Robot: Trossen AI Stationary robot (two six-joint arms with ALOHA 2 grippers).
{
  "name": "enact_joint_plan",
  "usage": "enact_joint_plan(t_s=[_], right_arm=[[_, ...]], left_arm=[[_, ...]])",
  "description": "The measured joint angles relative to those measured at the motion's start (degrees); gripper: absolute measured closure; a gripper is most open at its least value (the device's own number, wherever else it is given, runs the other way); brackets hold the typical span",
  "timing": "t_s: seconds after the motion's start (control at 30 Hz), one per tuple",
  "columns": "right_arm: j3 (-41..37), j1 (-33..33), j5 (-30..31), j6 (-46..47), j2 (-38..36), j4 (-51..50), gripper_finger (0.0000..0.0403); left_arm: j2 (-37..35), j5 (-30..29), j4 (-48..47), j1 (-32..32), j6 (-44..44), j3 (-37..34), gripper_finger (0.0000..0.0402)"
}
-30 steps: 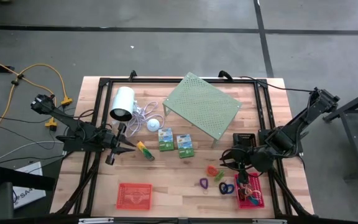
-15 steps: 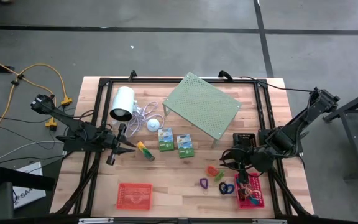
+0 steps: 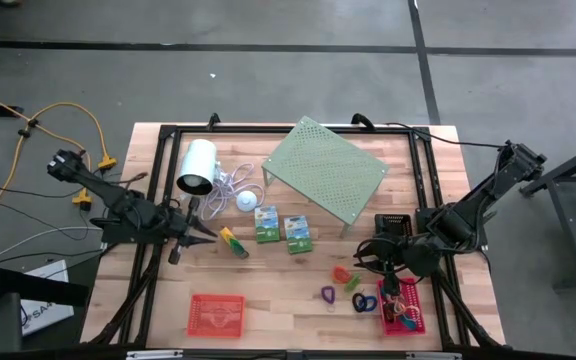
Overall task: Pick & Place Office Desk Supplies
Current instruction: Put the left crayon box into the orange bin
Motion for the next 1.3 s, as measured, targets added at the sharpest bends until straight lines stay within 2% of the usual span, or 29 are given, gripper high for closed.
enact_joint_plan(t_s=[0.3, 0.53, 0.7, 0.93, 1.1, 1.3], right_arm=[[0.0, 0.0, 0.0, 0.0, 0.0, 0.0, 0.0317], [0.0, 0.0, 0.0, 0.0, 0.0, 0.0, 0.0317], [0.0, 0.0, 0.0, 0.0, 0.0, 0.0, 0.0317], [0.0, 0.0, 0.0, 0.0, 0.0, 0.0, 0.0317], [0.0, 0.0, 0.0, 0.0, 0.0, 0.0, 0.0317], [0.0, 0.0, 0.0, 0.0, 0.0, 0.0, 0.0317]], left_arm=[[13.4, 1.0, -15.7, 1.4, 0.2, 16.0, 0.0337], [24.9, 10.7, -23.4, 6.8, 1.2, 23.6, 0.0337], [30.2, 16.3, -26.2, 10.9, 4.1, 26.7, 0.0337], [34.3, 19.0, -28.8, 15.4, 8.1, 28.7, 0.0337], [37.3, 20.6, -29.0, 18.0, 7.6, 28.9, 0.0337], [44.6, 22.0, -33.8, 19.9, 7.7, 34.9, 0.0337]])
